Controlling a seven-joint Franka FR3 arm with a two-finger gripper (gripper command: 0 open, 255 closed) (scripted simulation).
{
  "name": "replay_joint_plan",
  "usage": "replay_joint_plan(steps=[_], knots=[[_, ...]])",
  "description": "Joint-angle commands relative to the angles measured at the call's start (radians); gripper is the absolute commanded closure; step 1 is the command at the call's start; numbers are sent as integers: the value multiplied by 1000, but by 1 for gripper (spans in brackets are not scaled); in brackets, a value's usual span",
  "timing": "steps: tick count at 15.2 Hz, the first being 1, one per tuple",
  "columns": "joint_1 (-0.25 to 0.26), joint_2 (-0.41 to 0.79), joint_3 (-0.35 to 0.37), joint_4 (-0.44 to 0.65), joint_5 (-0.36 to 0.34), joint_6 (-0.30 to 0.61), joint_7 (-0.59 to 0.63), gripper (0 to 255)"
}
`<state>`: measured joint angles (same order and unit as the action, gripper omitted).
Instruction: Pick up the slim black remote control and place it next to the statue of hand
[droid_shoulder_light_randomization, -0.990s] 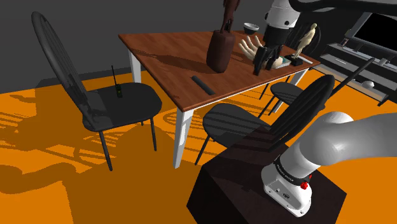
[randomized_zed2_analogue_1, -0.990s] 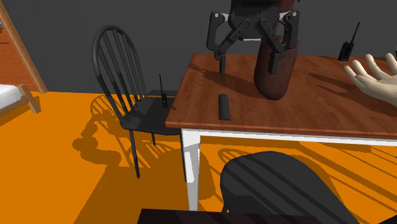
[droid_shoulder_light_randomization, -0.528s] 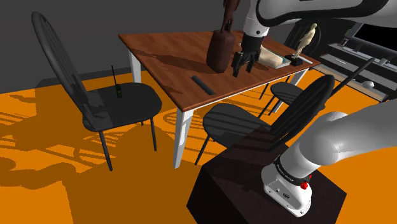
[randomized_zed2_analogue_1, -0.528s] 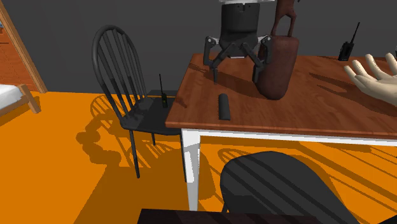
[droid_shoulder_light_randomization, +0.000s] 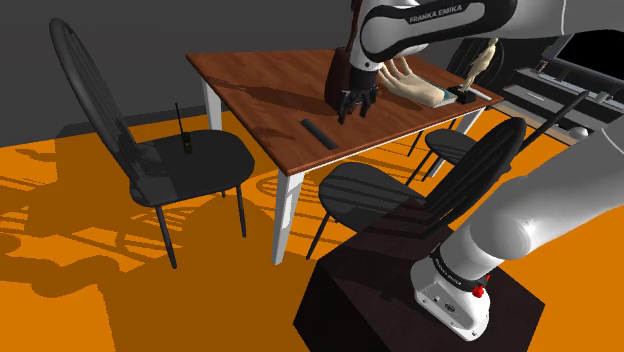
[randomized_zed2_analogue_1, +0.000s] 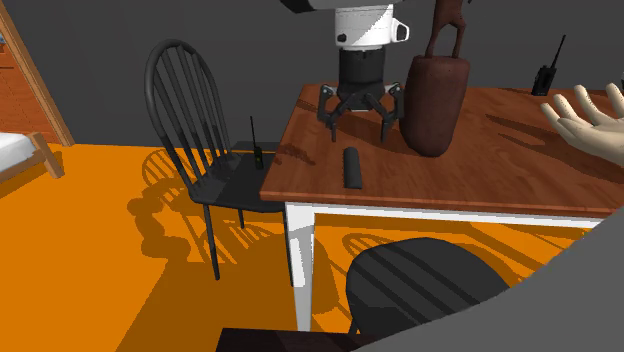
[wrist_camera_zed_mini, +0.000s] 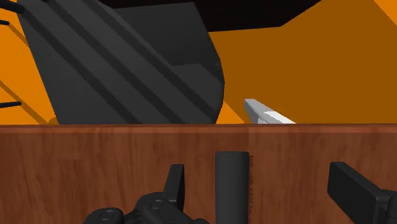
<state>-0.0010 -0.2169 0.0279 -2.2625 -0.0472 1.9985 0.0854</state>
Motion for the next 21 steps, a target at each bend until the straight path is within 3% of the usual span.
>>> replay_joint_plan(steps=[1, 12, 21], knots=[[-2, 80, 3, 43, -8, 44, 19, 0], [-1, 493, -3, 358, -61, 178, 113, 0], [-4, 547, -8, 325, -68, 265, 118, 0]])
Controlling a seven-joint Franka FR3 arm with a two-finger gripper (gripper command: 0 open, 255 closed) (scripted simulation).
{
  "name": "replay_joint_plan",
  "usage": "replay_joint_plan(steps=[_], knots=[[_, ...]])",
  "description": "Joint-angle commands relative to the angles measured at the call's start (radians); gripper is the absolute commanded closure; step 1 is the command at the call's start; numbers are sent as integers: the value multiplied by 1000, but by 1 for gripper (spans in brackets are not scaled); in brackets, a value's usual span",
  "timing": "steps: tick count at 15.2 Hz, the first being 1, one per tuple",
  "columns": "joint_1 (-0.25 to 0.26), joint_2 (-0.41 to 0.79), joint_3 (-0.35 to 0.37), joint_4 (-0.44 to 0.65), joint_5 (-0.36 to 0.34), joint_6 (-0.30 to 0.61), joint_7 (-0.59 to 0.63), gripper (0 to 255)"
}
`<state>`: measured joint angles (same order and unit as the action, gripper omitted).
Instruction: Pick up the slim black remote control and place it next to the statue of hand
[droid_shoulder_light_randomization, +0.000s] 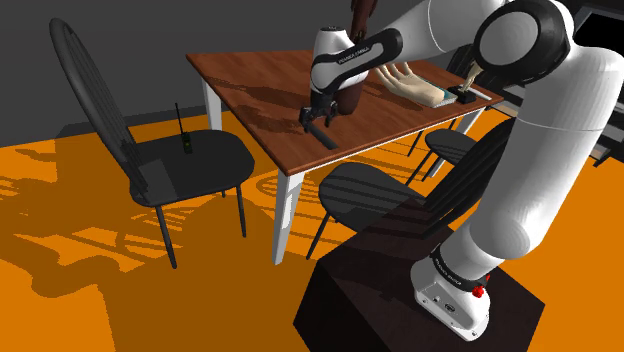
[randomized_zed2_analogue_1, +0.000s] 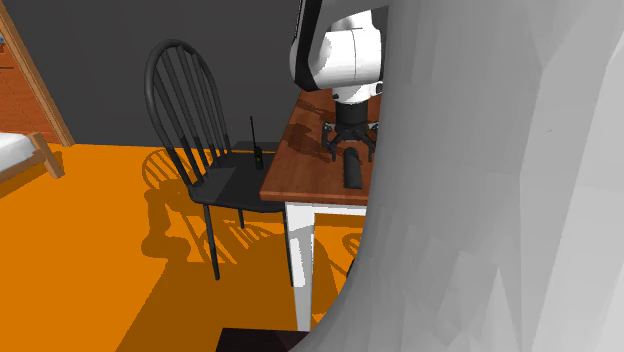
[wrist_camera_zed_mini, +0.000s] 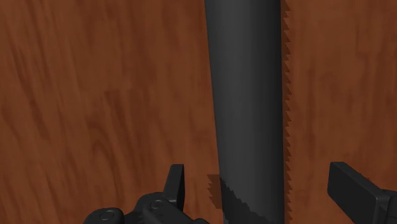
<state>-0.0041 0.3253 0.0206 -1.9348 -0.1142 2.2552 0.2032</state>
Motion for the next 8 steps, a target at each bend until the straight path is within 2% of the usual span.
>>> replay_joint_plan(steps=[1, 7, 8], knots=[[0, 5, -1, -3, -1, 9, 0, 0], [0, 5, -1, -3, -1, 8, 0, 0], [0, 5, -1, -3, -1, 8, 0, 255]])
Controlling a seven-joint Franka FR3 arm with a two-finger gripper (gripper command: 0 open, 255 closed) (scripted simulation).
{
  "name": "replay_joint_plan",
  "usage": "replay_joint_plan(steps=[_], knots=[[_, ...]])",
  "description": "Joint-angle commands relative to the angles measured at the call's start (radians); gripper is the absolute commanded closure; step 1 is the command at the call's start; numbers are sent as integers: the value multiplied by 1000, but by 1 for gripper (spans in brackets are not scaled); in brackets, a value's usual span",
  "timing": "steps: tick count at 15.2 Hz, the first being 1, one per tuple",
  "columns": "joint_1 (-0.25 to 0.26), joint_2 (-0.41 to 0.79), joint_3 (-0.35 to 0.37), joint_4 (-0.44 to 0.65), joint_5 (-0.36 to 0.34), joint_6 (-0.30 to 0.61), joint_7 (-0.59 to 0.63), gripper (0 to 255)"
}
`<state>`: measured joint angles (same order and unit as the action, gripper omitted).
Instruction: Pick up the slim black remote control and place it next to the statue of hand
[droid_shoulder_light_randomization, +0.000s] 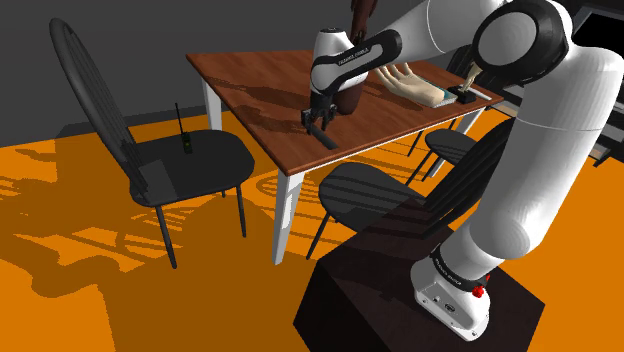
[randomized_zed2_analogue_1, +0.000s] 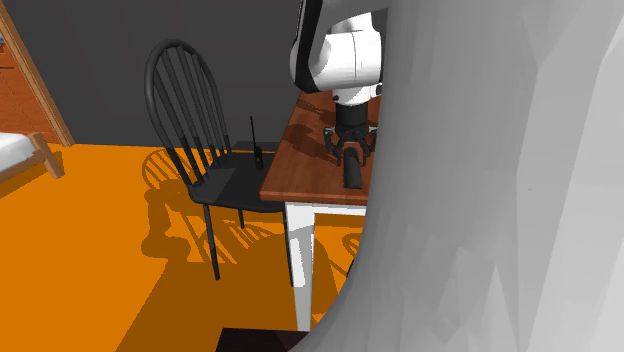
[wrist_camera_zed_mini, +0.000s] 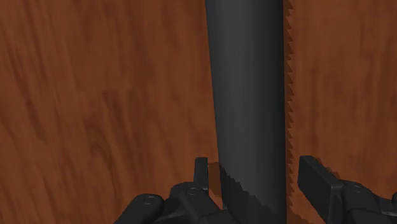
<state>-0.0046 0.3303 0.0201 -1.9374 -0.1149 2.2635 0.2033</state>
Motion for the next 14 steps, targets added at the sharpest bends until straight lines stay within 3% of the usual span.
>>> replay_joint_plan(steps=[1, 9, 14], knots=[[0, 0, 0, 0, 0, 0, 0, 255], [0, 0, 0, 0, 0, 0, 0, 255], [-1, -36, 2, 21, 5, -56, -7, 255]])
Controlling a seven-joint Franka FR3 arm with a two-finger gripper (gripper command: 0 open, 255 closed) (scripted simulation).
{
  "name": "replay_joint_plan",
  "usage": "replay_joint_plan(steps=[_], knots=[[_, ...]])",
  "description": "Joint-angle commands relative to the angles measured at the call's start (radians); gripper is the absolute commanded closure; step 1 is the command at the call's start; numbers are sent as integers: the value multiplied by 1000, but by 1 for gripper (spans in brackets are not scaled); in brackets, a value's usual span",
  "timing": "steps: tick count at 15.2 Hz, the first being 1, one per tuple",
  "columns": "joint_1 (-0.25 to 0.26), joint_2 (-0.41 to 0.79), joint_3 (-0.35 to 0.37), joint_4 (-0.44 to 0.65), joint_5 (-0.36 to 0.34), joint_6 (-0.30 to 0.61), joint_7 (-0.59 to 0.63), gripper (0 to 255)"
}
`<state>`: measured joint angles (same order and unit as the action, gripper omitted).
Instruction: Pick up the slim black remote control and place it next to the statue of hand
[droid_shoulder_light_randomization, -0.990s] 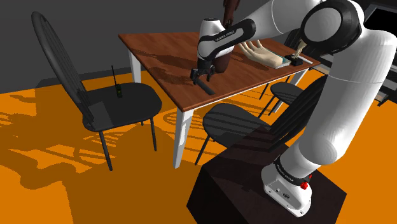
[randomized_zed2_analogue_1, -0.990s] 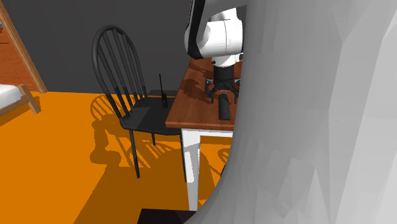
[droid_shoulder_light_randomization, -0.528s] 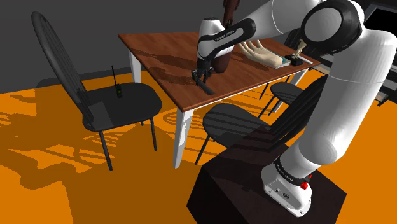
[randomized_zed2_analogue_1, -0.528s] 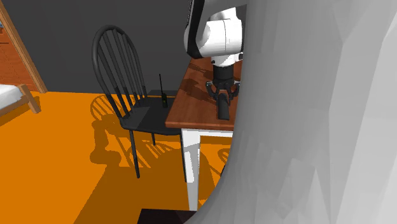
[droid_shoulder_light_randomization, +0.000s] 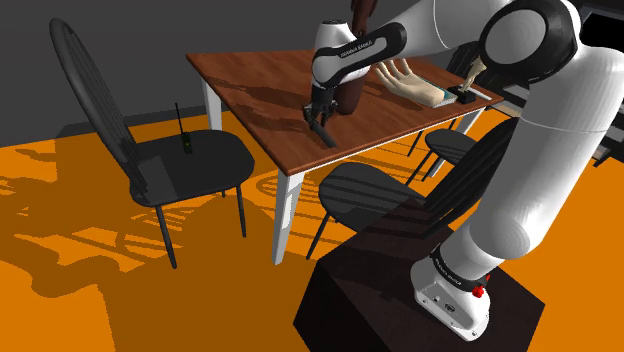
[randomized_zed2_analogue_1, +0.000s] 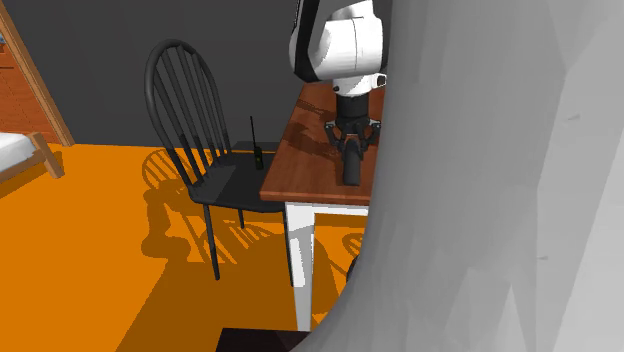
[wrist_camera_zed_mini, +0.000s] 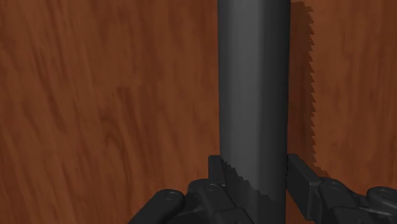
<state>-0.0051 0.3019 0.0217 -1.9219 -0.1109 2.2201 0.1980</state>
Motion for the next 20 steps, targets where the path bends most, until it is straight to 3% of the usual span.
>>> replay_joint_plan(steps=[1, 20], knots=[[0, -14, 1, 10, 2, -24, -3, 255], [0, -108, 4, 146, 17, -252, -26, 255]])
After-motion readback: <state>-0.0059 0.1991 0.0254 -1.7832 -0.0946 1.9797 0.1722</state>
